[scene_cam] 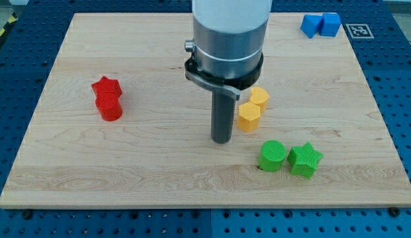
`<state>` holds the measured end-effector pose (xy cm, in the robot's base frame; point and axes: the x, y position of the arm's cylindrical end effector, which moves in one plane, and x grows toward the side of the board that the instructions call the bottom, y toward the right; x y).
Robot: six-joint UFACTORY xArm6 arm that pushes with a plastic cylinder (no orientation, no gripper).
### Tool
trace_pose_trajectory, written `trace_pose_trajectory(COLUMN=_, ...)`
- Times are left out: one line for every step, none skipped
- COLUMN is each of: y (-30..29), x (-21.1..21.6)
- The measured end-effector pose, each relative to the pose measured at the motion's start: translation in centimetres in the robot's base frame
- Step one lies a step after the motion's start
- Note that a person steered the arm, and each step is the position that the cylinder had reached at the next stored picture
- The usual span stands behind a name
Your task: Place the yellow hexagon below the blue triangle
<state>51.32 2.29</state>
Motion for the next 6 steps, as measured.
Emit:
trace_pose_trajectory(y=2.5, x=-0.9)
trace_pose_trajectory(y=5.9, x=-1.8)
trace_pose_trajectory(y=8.2, x=-3.0)
trace_pose_trajectory(y=8.2, x=-4.6)
trace_pose_trajectory(y=9.7, x=-5.4)
trace_pose_trajectory(y=14.0, x=-5.4)
